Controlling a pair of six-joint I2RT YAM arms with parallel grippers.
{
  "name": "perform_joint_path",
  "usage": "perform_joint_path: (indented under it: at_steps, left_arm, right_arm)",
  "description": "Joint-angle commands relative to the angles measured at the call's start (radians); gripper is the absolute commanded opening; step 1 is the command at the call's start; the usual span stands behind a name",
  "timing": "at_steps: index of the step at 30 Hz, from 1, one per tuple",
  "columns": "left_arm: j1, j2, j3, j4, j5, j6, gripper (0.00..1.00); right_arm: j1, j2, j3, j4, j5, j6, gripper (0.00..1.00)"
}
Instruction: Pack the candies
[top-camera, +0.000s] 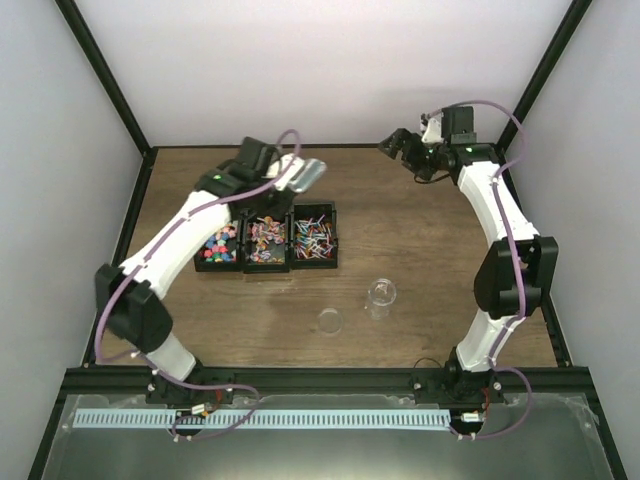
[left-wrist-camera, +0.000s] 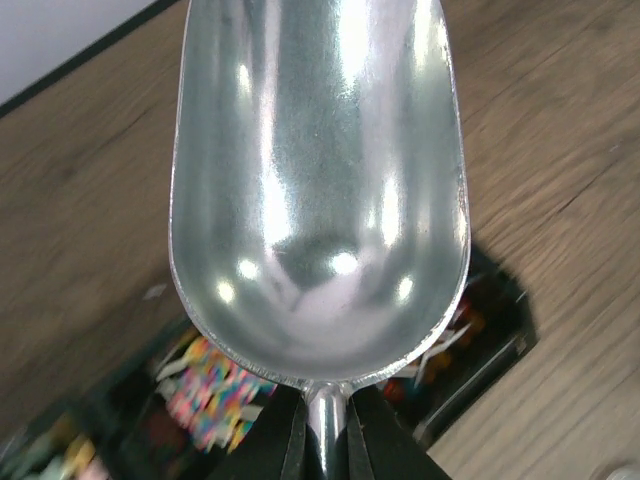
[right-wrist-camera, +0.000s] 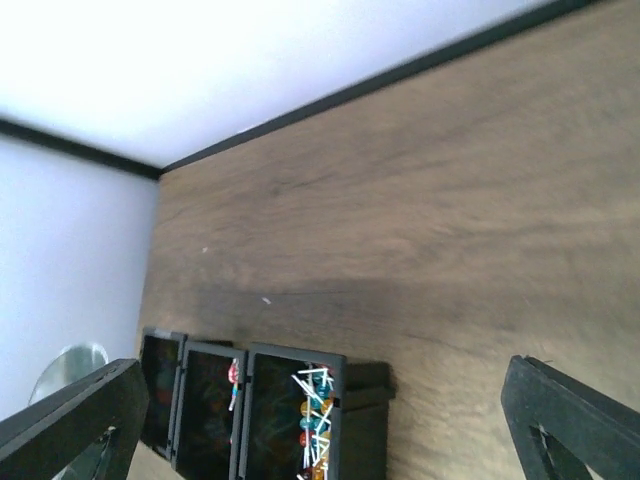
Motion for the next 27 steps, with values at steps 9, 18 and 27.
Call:
perform_joint_path:
  at_steps: [9,18,27]
  left_arm:
    - [0.468,-0.199,-0.223,-0.177,-0.043,0.046,0.04]
    - [0.795,-0.253,-0.36,-0.11,-0.121,0.036,0.04]
    - [0.843,-0.207,-0.538,0.085,-0.178,0.128,0.04]
  right_arm:
    - [0.053,0.106,0.068,0.114,-0.389,-0.57,1.0]
    - [0.161,0.238,0.229,-0.171,-0.383,-0.98,1.0]
    - [0.232,0.367,0.436,-0.295,-0.384,-1.056,0.99]
